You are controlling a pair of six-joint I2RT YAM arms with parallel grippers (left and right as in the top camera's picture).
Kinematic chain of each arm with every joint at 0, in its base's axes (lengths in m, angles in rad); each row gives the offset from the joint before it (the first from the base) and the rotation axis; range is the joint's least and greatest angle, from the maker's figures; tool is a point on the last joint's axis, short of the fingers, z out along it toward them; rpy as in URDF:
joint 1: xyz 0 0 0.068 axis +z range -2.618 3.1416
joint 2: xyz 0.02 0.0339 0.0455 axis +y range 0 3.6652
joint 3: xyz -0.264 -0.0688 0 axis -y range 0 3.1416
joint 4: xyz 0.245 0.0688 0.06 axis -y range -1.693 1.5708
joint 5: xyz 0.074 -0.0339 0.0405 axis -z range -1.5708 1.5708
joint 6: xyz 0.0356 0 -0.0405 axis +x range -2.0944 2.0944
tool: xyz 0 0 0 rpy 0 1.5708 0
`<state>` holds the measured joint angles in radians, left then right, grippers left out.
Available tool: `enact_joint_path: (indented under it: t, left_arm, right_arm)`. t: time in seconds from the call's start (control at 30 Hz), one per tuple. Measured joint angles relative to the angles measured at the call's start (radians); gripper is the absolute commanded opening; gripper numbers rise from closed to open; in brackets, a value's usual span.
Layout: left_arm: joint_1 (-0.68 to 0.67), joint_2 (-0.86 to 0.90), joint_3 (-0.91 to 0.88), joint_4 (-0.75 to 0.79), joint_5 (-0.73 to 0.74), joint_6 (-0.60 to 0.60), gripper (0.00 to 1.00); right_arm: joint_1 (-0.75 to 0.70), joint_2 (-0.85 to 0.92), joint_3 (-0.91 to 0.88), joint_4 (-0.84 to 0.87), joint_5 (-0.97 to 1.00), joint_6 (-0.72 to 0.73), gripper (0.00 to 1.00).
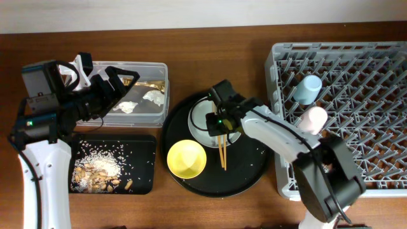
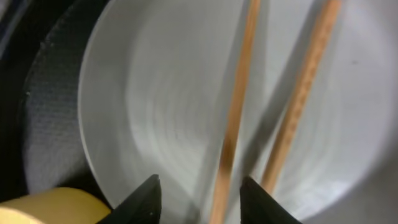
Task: Sort waste into correct bins and load items into the dishwasher rack
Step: 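Grasp the wooden chopsticks on the white plate with the right gripper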
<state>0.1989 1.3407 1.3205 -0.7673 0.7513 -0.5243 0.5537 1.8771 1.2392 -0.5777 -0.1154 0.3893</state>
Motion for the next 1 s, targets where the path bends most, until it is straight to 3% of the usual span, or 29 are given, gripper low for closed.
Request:
enact_joint_path:
  t: [0.27,0.4,0.67,1.0]
  left_arm:
    - [0.000,0.000,0.000,0.000,0.000,0.000,0.99]
    - [0.000,0.000,0.000,0.000,0.000,0.000,0.99]
    - [0.000,0.000,0.000,0.000,0.000,0.000,0.99]
    - [0.000,0.000,0.000,0.000,0.000,0.000,0.99]
  right_arm:
    - [0.024,0.047,-0.001,0.004,0.040,0.004,0.36]
    - [0.024,0.056,-0.001,0.004,0.055,0.006,0.26]
    - [0.024,0.057,-0.002,-0.013,0.067,0.008,0.20]
    - [0.024,0.058,-0.002,-0.019,0.067,0.008,0.04]
